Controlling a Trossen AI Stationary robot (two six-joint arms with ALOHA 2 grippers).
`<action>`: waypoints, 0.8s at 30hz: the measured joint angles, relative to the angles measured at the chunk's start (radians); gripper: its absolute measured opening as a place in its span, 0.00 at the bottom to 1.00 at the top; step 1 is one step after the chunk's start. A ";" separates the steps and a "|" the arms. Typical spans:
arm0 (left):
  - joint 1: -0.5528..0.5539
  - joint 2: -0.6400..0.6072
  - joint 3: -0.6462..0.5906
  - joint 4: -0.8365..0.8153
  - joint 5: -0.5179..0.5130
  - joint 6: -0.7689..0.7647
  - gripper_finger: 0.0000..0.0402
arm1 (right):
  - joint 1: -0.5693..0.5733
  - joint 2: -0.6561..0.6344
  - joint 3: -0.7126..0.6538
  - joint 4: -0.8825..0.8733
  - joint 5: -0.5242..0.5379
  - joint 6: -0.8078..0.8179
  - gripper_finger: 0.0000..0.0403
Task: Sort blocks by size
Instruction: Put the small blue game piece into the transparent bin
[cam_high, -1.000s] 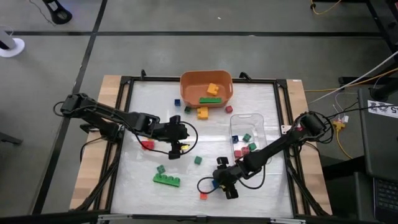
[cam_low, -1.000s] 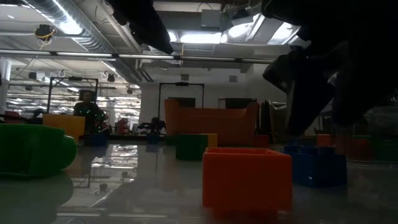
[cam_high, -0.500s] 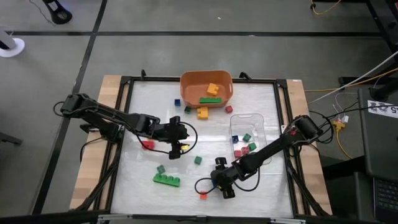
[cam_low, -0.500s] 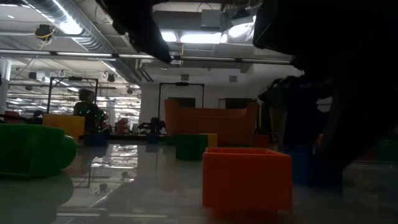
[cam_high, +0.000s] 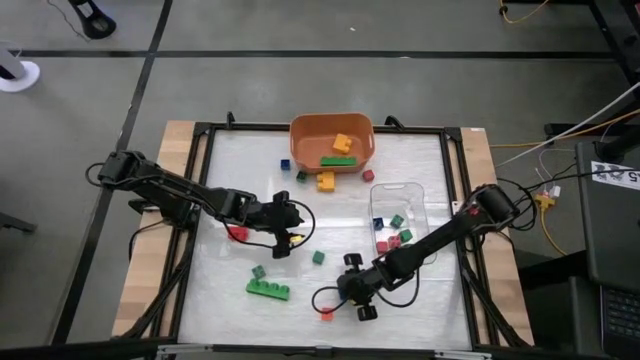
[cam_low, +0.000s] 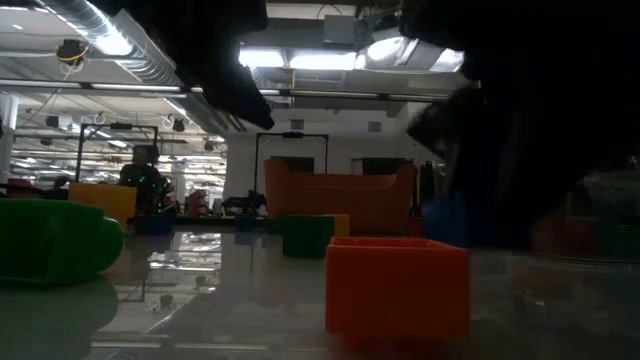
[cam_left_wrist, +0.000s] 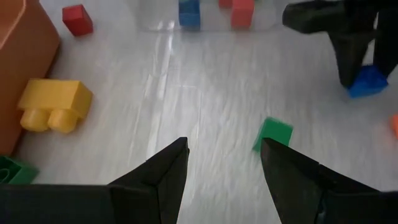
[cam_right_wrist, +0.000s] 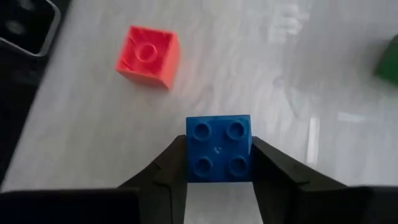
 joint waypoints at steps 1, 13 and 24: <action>0.000 0.000 -0.002 0.011 0.000 -0.005 0.47 | 0.000 -0.001 0.019 -0.022 0.000 -0.005 0.34; 0.000 0.003 -0.004 0.042 0.000 -0.007 0.47 | 0.000 -0.003 0.370 -0.650 0.110 -0.089 0.34; 0.000 0.011 -0.004 0.078 0.000 -0.001 0.47 | 0.000 -0.003 0.587 -1.151 0.300 -0.025 0.35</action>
